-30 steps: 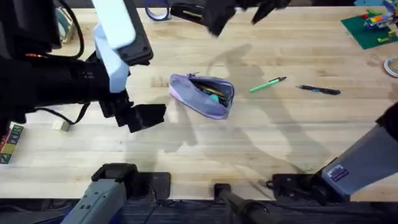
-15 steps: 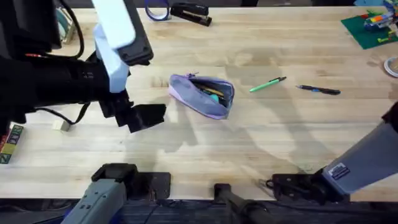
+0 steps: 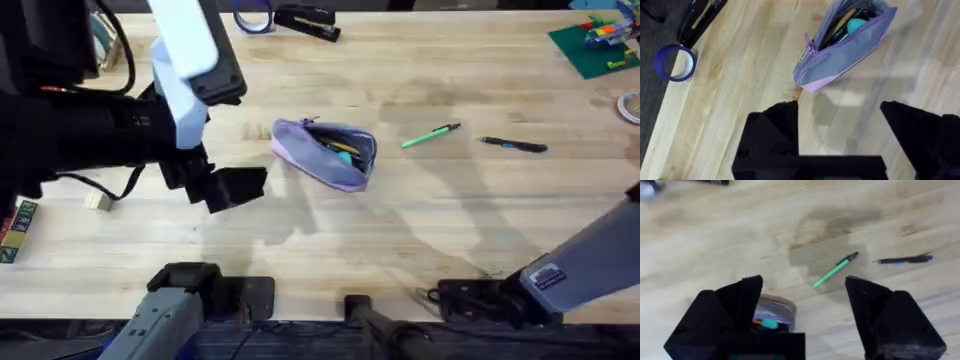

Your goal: Unzip the bag, pick up the pens from the table one at a time and place them inside, then zip the bag closed.

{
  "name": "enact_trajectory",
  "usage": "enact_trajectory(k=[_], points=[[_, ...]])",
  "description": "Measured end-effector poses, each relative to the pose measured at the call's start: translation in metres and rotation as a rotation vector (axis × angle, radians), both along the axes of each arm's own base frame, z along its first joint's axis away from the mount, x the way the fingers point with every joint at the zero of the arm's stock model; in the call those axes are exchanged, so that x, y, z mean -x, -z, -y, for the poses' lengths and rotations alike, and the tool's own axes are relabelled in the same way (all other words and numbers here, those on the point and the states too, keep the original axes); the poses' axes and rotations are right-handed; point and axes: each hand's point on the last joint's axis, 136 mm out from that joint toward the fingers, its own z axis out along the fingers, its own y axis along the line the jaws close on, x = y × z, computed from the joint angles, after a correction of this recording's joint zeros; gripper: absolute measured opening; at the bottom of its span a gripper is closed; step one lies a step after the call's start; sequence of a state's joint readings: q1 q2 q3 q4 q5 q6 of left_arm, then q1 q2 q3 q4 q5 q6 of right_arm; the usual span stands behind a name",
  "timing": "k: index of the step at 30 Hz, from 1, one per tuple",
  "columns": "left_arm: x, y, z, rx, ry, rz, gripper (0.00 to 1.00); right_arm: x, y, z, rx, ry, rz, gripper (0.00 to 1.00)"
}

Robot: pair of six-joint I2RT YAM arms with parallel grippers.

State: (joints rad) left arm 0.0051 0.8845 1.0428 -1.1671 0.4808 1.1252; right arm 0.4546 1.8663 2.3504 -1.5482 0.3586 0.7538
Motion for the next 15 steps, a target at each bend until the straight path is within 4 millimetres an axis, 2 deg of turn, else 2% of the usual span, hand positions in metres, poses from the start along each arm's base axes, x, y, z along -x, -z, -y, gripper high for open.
enact_trajectory(k=[5,15], points=[[0.0,0.0,0.0,0.0,0.0,0.0,0.993,0.0041,-0.0087,0.0021,-0.089,0.131,0.038,0.996],[0.0,-0.0001,0.0,0.0,0.0,0.0,0.993,0.0002,-0.0108,-0.0019,-0.155,0.202,0.062,0.995]])
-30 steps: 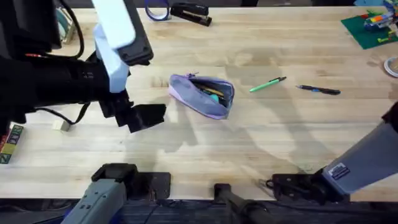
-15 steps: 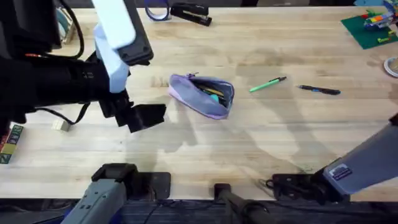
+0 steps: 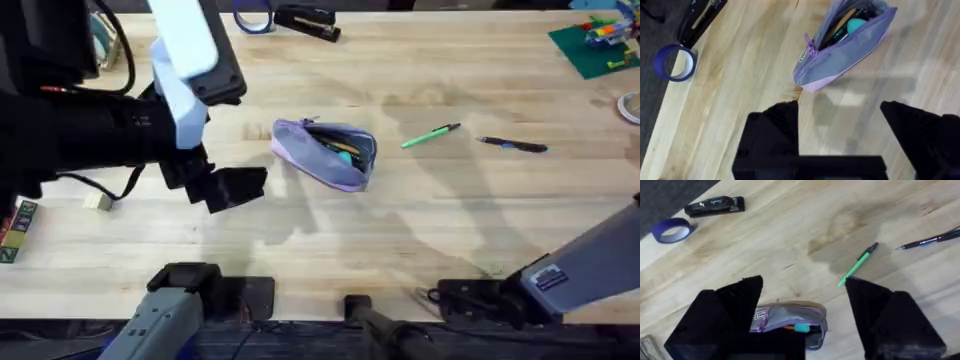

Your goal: Unzip the bag, pick up the pens from the table one at a time and place them inside, then zip the bag closed.

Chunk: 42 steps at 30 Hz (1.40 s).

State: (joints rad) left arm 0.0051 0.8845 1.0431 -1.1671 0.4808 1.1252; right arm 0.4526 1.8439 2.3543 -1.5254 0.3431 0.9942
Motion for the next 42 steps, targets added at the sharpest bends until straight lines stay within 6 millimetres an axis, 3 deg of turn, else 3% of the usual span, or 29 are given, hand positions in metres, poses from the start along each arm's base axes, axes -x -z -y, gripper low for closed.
enact_trajectory(k=[5,13,30,36,42], points=[[0.0,0.0,0.0,0.0,0.0,0.0,0.993,0.016,0.009,0.015,-0.007,0.1,-0.071,0.996],[0.0,0.0,0.0,0.0,0.0,-0.001,0.993,0.009,0.009,0.04,-0.06,0.23,-0.07,0.996],[0.0,0.0,0.0,0.0,0.0,-0.001,0.993,0.009,0.011,0.042,-0.062,0.218,-0.082,0.995],[0.0,0.0,0.0,0.0,0.0,-0.001,0.993,0.013,0.027,0.043,-0.05,0.219,-0.14,0.995],[0.0,0.0,0.0,0.0,0.0,-0.001,0.993,0.022,0.05,0.065,-0.035,0.275,-0.229,0.993]])
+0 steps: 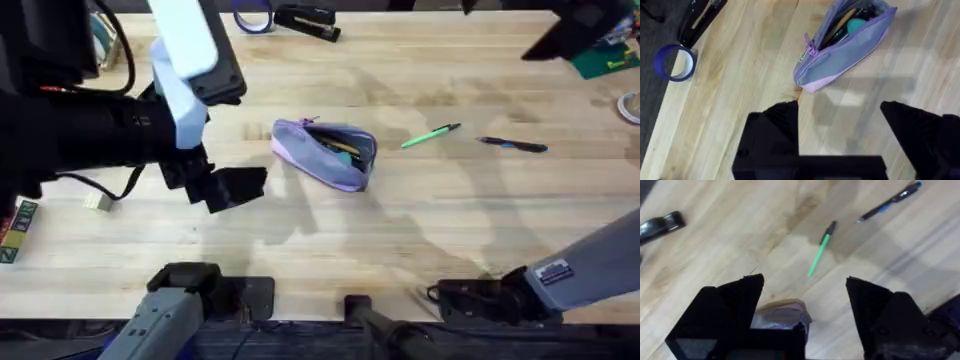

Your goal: Unzip the bag, pick up the pens from the table one at a time and place them inside, then zip the bag closed.

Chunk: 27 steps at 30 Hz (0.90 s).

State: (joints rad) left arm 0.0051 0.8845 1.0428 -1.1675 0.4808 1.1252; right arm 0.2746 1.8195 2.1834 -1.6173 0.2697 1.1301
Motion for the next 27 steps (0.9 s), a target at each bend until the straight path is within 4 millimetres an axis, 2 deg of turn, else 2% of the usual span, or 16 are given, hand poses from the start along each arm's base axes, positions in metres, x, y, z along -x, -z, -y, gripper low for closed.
enact_trajectory(k=[5,9,22,27], points=[[0.0,0.0,0.0,0.0,0.0,0.0,0.993,0.008,0.014,0.016,0.0,0.053,-0.056,0.995],[0.0,0.0,0.0,0.0,0.0,0.0,0.993,0.016,0.035,0.019,0.013,0.066,-0.131,0.993],[0.0,0.0,0.0,0.0,0.0,0.0,0.993,-0.003,0.109,-0.003,-0.099,0.107,-0.148,0.992],[0.0,0.0,0.0,0.0,0.0,0.0,0.993,-0.004,0.135,-0.011,-0.145,0.124,-0.16,0.991]])
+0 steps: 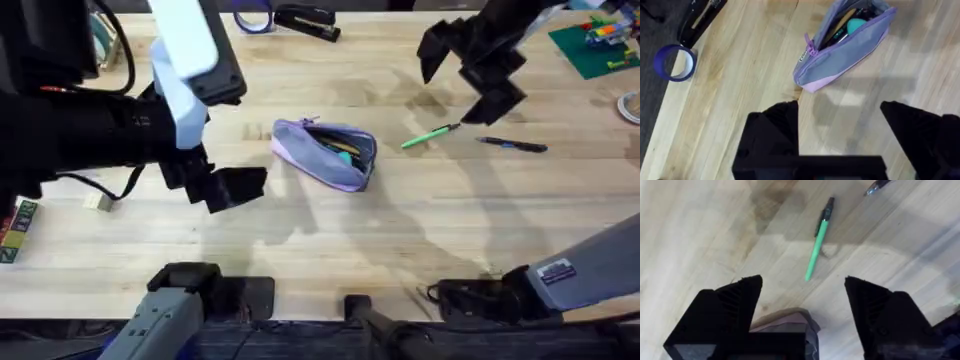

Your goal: Unzip the bag, pick up the pens from the table one at a time and place them inside, then zip the bag closed.

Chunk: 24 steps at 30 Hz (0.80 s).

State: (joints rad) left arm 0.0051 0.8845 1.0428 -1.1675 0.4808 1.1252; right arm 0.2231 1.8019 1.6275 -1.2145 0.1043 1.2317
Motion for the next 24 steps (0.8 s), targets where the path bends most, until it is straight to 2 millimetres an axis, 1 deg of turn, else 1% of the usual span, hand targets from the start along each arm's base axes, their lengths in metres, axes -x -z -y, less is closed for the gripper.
enact_trajectory(k=[6,10,18,24], points=[[0.0,0.0,0.0,0.0,0.0,0.0,0.993,0.01,0.027,-0.002,-0.016,0.026,-0.043,0.992],[0.0,0.0,0.0,0.0,0.0,0.0,0.993,0.009,0.041,-0.006,-0.039,0.031,-0.037,0.992],[0.0,0.0,0.0,0.0,0.0,0.0,0.993,0.008,0.065,-0.011,-0.073,0.038,-0.021,0.992],[0.0,0.0,0.0,0.0,0.0,0.0,0.993,0.01,0.08,-0.011,-0.078,0.038,-0.014,0.992]])
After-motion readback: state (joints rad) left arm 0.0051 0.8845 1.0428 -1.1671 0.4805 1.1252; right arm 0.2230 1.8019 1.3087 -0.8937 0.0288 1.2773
